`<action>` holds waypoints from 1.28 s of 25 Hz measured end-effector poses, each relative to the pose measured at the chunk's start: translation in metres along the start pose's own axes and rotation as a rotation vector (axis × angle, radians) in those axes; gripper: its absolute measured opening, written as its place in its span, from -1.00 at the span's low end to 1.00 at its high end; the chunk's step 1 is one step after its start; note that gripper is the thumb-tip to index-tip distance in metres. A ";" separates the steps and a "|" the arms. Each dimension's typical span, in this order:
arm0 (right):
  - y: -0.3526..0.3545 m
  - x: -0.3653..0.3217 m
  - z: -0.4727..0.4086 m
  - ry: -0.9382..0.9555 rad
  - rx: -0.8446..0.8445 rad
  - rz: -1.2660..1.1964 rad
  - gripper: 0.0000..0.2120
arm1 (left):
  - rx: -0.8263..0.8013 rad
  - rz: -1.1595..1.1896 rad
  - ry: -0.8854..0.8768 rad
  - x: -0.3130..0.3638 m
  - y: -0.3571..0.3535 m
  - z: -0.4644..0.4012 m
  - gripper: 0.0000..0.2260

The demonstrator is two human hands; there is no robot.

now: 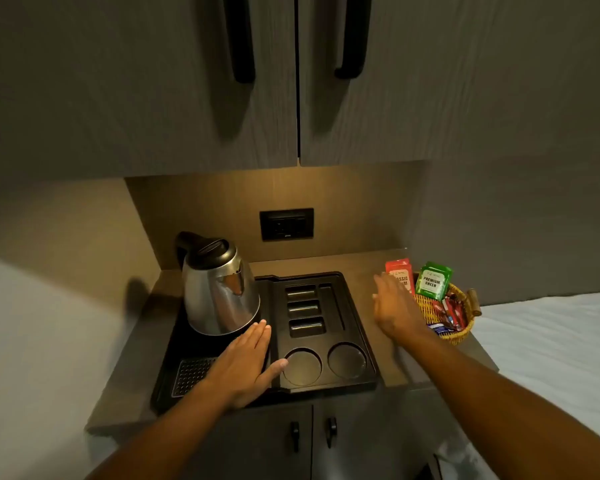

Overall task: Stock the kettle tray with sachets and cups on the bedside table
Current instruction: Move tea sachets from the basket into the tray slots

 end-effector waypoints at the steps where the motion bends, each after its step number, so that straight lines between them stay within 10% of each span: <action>1: 0.010 0.017 -0.016 -0.023 0.014 0.023 -0.60 | 0.003 0.028 -0.007 -0.003 -0.002 -0.002 -0.15; 15: 0.000 0.103 -0.101 -0.112 -0.269 0.193 -0.26 | -0.018 0.093 0.034 -0.016 -0.019 -0.017 -0.14; 22: 0.019 0.110 -0.107 -0.093 -0.384 0.057 -0.94 | -0.022 0.046 0.035 -0.014 -0.018 -0.016 -0.17; 32: 0.065 -0.042 -0.134 0.212 -0.410 -0.086 -0.94 | -0.029 -0.030 0.011 -0.013 -0.020 -0.016 -0.23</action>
Point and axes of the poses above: each hand's wrist, its own z-axis away from the middle knuckle, its own y-axis out of the back of the hand, x = y × z, the point moved 9 cm from there along -z, towards the middle knuckle, and after that the axes turned 6 degrees about -x, right-handed, at the moved point
